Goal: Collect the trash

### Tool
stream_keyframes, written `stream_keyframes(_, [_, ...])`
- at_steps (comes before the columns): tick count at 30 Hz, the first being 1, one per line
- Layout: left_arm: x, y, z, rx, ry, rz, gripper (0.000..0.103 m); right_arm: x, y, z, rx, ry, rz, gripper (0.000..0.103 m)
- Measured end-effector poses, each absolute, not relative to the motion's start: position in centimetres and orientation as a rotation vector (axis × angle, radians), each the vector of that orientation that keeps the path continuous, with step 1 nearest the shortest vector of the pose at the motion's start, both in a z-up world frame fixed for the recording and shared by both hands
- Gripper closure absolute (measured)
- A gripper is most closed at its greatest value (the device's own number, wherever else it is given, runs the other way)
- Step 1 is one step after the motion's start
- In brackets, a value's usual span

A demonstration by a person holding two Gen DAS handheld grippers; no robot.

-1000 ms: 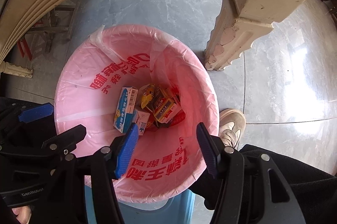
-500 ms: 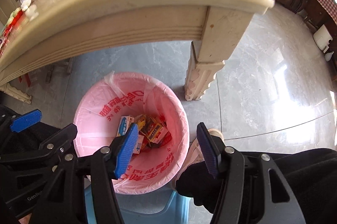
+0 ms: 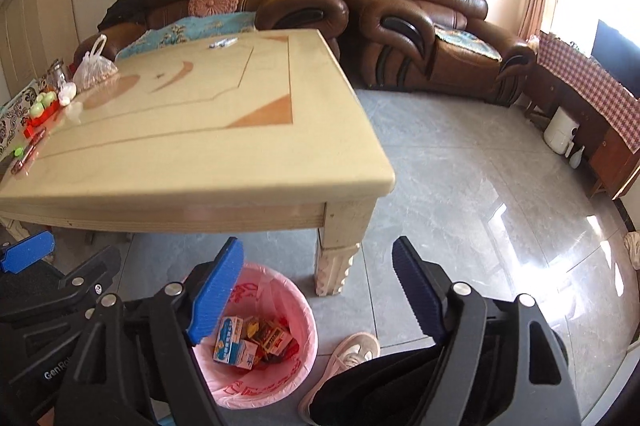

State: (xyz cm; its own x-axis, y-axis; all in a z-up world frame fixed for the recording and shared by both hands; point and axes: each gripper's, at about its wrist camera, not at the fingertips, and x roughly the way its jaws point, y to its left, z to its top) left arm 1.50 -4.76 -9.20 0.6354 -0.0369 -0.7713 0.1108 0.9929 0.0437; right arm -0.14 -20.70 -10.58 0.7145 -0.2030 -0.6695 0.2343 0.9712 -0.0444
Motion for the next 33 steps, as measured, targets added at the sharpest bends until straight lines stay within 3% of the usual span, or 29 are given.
stream_keyframes(4, [0.1,-4.2,-5.6,0.058,0.794,-0.062,0.026,-1.7,-20.2,-6.6,0.029,0.638,-0.289,0.017])
stream_keyframes(8, [-1.1,-3.1,-2.5,0.010,0.702,-0.038,0.017,-3.2,-20.0,-2.9,0.031,0.541,-0.315,0.007])
stream_keyframes(17, [-4.1,-2.0,3.1,-0.020,0.538,0.041,0.006,-6.8,-18.3,2.6,0.001,0.412,-0.350,0.007])
stream_keyframes(33, [-6.9,-2.3,5.7,0.001,0.490,0.066,0.006,-11.4,-17.8,5.8,0.015,0.339,-0.379,0.007])
